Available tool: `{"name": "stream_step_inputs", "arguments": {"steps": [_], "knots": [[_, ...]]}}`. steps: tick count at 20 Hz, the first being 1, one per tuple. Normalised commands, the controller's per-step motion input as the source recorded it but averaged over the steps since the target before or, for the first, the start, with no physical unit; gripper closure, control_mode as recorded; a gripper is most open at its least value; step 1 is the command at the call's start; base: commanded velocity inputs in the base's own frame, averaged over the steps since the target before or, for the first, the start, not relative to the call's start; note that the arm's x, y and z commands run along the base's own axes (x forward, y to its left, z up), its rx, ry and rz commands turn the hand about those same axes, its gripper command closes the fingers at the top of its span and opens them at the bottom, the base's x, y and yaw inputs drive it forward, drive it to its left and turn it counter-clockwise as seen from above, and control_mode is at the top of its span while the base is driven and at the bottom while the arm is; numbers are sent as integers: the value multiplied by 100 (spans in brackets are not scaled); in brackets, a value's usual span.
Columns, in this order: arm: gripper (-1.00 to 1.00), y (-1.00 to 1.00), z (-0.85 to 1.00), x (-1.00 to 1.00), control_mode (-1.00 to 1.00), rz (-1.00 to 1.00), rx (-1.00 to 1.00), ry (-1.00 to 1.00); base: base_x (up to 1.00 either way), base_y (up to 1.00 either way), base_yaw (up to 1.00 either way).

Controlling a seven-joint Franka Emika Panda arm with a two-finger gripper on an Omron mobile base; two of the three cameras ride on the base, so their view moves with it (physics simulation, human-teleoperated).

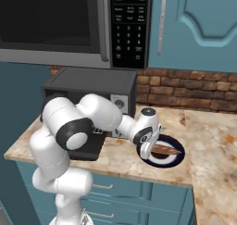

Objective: Pull the toaster oven rack outwards. Pick up the baguette from the plate and place it on the toaster oven rack. Close the toaster oven door fully and set the temperature to the lowest setting.

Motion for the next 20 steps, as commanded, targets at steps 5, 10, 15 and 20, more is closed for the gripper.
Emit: {"name": "stream_step_inputs", "arguments": {"steps": [5, 10, 15, 20], "knots": [[-100, 0, -14, 0, -100, 8, 2, 6, 0, 0, 0], [100, 0, -11, 0, -100, 8, 2, 3, 0, 0, 0], [100, 1, 0, 0, -100, 3, 0, 0, 0, 0, 0], [100, 2, 48, -39, -100, -2, -5, -3, 0, 0, 0]]}}
